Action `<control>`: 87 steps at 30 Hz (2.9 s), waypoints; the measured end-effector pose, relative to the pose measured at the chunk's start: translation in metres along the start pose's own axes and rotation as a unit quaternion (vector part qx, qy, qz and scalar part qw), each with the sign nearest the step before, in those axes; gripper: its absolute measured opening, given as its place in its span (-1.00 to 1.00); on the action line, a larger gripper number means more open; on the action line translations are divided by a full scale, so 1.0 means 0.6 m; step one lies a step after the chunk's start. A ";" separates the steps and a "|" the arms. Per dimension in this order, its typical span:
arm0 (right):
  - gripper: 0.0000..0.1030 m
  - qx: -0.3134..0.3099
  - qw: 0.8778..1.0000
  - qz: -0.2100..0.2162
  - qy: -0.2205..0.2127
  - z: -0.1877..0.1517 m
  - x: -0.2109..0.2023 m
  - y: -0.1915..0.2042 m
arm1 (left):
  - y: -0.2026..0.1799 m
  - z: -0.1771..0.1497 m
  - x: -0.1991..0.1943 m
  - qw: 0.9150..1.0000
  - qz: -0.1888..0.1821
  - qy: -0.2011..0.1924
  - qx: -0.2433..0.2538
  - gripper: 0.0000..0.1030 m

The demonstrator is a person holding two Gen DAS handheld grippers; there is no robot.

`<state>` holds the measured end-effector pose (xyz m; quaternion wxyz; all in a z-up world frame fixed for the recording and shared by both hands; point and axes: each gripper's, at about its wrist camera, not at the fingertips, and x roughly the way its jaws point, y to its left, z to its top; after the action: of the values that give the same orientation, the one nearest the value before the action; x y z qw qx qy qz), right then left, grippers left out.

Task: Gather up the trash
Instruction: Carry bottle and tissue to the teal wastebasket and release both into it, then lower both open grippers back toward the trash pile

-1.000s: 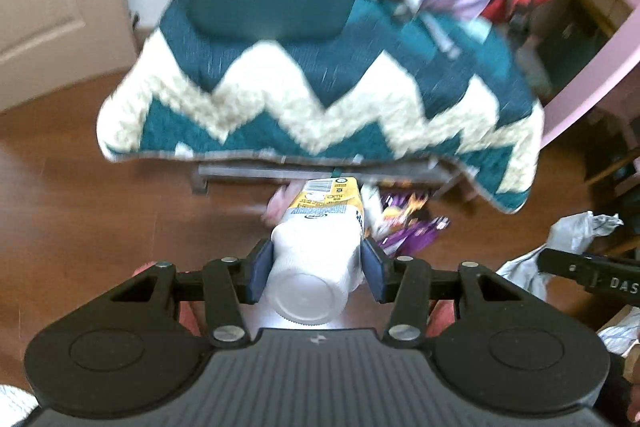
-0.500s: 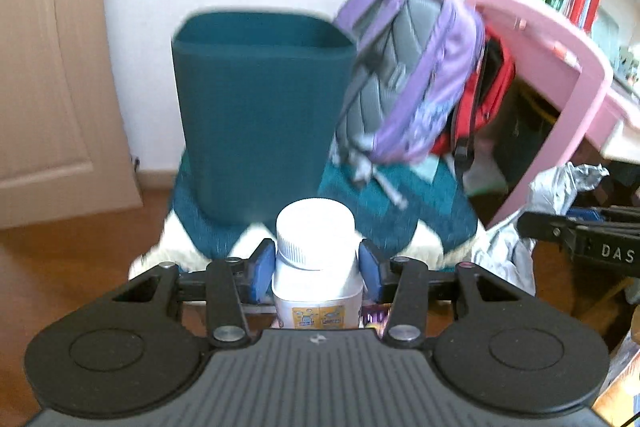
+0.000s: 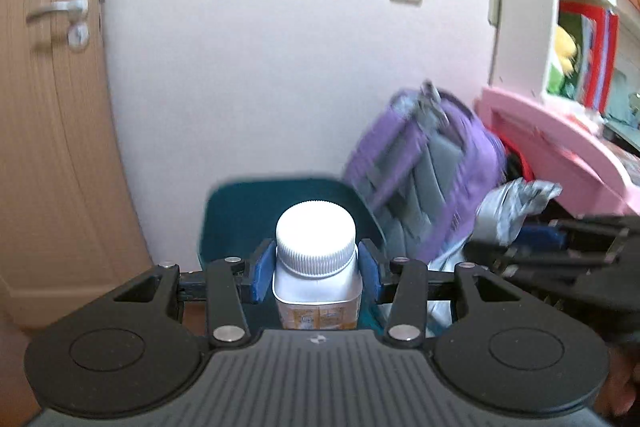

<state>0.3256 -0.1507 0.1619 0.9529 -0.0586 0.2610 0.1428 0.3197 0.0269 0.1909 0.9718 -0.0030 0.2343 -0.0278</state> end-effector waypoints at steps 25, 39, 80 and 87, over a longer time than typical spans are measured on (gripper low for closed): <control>-0.36 -0.072 0.994 0.027 0.080 0.071 0.339 0.080 | 0.103 0.018 0.338 0.992 0.073 0.107 0.000 -0.19; 0.06 -0.084 0.991 0.040 0.096 0.049 0.334 0.091 | 0.095 0.003 0.337 0.990 0.059 0.128 0.002 -0.05; 0.35 -0.036 0.993 -0.009 0.112 -0.197 -0.098 0.004 | -0.016 -0.236 -0.068 0.987 -0.034 0.134 0.086 0.56; 0.44 -0.010 0.988 -0.008 0.156 -0.280 -0.045 -0.022 | -0.024 -0.323 0.000 0.979 -0.053 0.188 0.058 0.59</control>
<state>0.2264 -0.2009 0.0326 0.9011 -0.0914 0.4042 0.1272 0.2308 0.0136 0.0189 0.9061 0.0458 0.4102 -0.0930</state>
